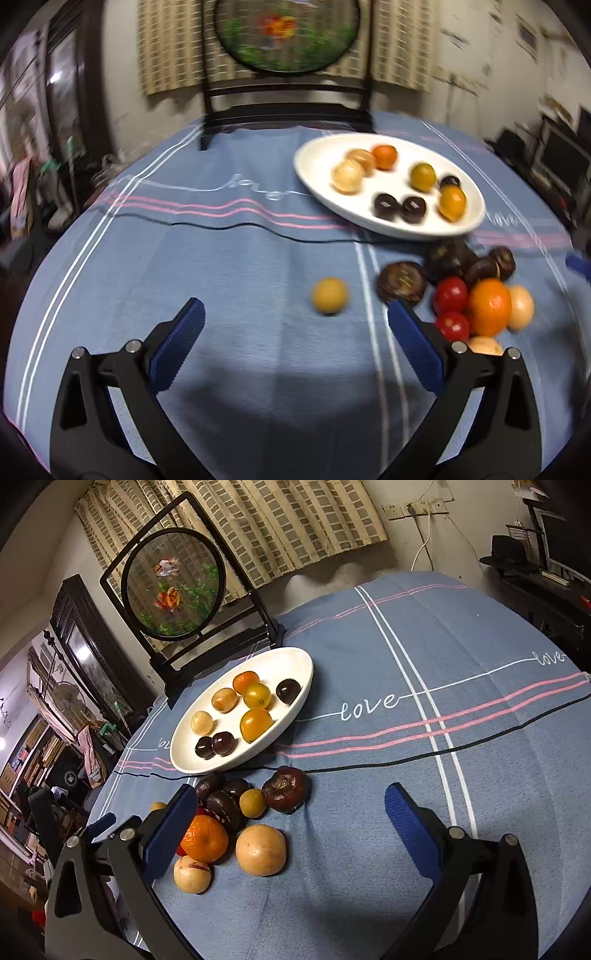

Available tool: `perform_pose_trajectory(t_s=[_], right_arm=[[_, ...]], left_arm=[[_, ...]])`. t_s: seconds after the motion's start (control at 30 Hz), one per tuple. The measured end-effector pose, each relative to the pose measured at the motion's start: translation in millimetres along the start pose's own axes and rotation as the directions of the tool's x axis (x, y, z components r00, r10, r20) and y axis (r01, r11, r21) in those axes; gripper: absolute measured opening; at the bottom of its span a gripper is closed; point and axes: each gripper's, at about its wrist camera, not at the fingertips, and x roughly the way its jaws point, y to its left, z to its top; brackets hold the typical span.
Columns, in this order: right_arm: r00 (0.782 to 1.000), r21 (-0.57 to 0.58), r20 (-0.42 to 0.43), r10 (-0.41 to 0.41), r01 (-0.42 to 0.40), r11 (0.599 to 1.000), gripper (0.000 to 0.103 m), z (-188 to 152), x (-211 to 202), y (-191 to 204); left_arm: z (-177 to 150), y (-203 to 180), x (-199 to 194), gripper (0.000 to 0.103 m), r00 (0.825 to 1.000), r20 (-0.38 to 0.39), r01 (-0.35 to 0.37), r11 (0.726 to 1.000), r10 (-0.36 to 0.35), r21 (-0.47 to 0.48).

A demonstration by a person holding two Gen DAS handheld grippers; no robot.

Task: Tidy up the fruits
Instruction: 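Withdraw both open grippers back to the fruit pile, then close the left gripper on a small yellow fruit while the right gripper grasps a large pale round fruit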

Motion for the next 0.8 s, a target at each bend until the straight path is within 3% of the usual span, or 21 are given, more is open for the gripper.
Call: perform_pose_trajectory(t_s=[0.17,0.3,0.4,0.47,0.53,0.6,0.8], right_arm=[[1.000,0.005,-0.009,0.006,-0.006,1.000,0.102,-0.7,1.3,-0.6],[1.000,0.000,-0.012,0.007,-0.007,1.000,0.102,-1.6,1.8,0.5],[1.000,-0.001,-0.014,0.005,-0.005,1.000,0.102,-1.5,2.0,0.7],[1.000,0.000,-0.016,0.005,-0.005,1.000,0.102,-1.9,2.1,0.4],[1.000,0.000,-0.017,0.005,-0.005,1.000,0.102,-1.8,2.2,0.5],[1.000,0.000,-0.019,0.007,-0.007,1.000,0.102,-2.1,2.4,0.6],[0.999,-0.020,-0.032,0.008,-0.008,1.000,0.102,-3.9,4.6,4.7]], left_arm=[[1.4,-14.1,8.9,0.098,1.000,-0.025,0.018,0.998,-0.017,0.059],[3.8,-12.0,12.3,0.080,0.998,-0.022,0.054,0.997,-0.053,0.058],[4.8,-14.0,16.8,0.075,0.996,-0.036,0.078,0.994,-0.076,0.072],[5.6,-16.7,21.0,0.065,0.996,-0.045,0.085,0.992,-0.081,0.092],[6.2,-17.7,28.8,0.047,0.993,-0.075,0.095,0.990,-0.088,0.101],[6.5,-16.6,34.6,0.039,0.988,-0.104,0.123,0.988,-0.114,0.091],[9.9,-13.7,43.9,0.038,0.983,-0.123,0.150,0.986,-0.140,0.075]])
